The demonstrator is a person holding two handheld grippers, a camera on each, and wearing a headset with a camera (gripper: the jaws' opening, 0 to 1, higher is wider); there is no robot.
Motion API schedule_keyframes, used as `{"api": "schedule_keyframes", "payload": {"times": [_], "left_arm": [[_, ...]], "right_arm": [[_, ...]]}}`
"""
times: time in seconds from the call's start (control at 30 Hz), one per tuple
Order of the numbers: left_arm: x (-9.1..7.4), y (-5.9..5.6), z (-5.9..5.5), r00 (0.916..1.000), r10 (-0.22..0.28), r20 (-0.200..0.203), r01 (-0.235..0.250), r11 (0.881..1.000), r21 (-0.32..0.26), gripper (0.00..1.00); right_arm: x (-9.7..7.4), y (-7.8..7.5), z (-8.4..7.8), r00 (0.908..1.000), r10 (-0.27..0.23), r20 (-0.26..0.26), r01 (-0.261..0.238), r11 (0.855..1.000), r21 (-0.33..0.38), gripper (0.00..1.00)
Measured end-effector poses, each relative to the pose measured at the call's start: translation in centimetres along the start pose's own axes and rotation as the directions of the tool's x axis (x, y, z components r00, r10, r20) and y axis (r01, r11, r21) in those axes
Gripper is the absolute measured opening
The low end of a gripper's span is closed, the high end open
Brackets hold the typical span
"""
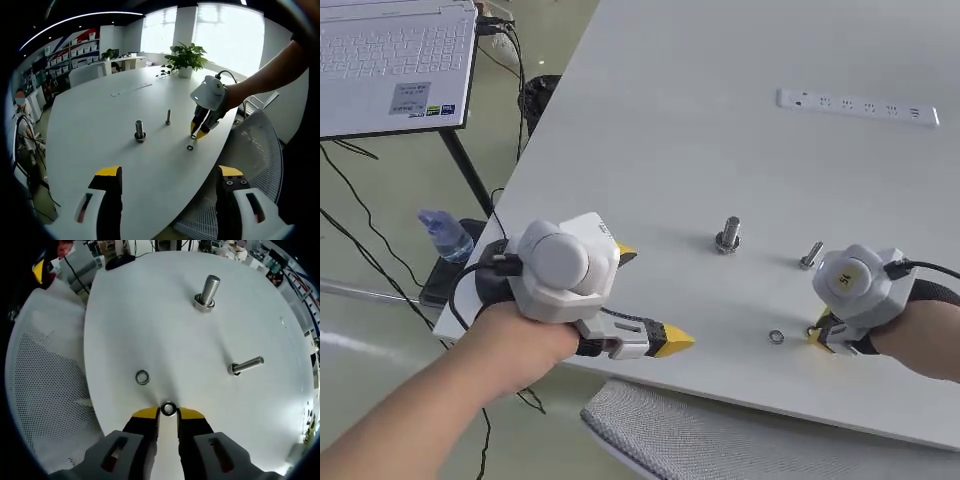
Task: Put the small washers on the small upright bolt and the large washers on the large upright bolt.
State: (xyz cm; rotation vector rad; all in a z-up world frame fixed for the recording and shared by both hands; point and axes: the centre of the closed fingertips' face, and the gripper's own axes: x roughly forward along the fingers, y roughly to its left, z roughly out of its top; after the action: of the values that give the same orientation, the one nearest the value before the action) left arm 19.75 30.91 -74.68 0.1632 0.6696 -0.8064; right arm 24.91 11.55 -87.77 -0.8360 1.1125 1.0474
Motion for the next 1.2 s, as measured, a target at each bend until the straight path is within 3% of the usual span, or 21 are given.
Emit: {"api": "schedule_keyframes", "payload": {"times": [1.2], "left_arm": [[0.09, 0.02, 0.25, 0.9999, 0.012, -0.003, -0.012, 1.000, -0.005, 0.75]], "right_arm": [[-0.52, 0.00, 0.18, 0.9996, 0.029, 0.004, -0.029, 0.999, 0.031, 0.13]]}}
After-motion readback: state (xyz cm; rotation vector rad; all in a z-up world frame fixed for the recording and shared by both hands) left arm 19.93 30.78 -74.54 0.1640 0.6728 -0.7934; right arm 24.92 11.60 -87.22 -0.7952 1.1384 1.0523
